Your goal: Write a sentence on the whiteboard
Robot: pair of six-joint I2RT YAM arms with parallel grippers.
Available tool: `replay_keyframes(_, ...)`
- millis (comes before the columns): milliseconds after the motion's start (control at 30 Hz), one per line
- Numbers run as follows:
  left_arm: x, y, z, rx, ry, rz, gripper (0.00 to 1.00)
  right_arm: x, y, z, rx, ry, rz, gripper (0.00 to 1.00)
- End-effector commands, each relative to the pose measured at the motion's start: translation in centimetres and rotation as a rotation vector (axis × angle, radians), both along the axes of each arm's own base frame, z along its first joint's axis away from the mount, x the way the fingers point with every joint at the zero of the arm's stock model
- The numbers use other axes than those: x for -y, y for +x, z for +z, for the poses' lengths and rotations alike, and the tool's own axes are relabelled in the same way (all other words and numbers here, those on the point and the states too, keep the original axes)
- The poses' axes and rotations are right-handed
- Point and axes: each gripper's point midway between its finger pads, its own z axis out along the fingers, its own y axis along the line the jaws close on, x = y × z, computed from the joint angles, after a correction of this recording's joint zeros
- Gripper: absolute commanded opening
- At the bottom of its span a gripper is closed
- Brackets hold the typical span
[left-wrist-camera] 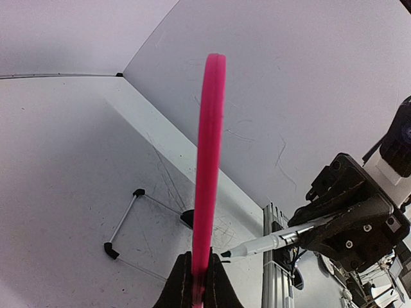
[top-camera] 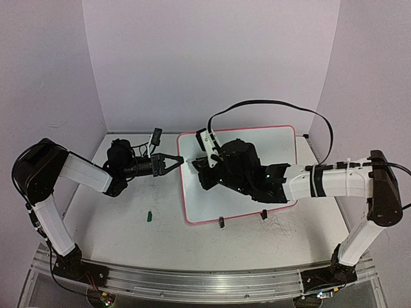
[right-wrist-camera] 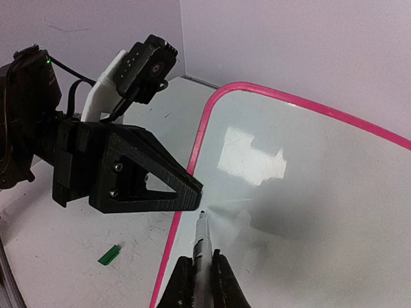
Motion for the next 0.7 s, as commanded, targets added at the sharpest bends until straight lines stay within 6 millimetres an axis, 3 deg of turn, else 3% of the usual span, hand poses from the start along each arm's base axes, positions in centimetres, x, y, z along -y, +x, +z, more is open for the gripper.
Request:
replay_keyframes(0, 0.08, -0.06, 1.51, 0.010, -0.028, -0.018, 0.00, -0.57, 0.62, 1.96, 0.044, 0.047, -0.031, 0.00)
replay_keyframes(667, 0.01, -0.22, 1.83, 0.014, -0.032, -0.019, 0.00, -0.07, 1.46, 1.07, 0.049, 0.019, -0.091, 0.00)
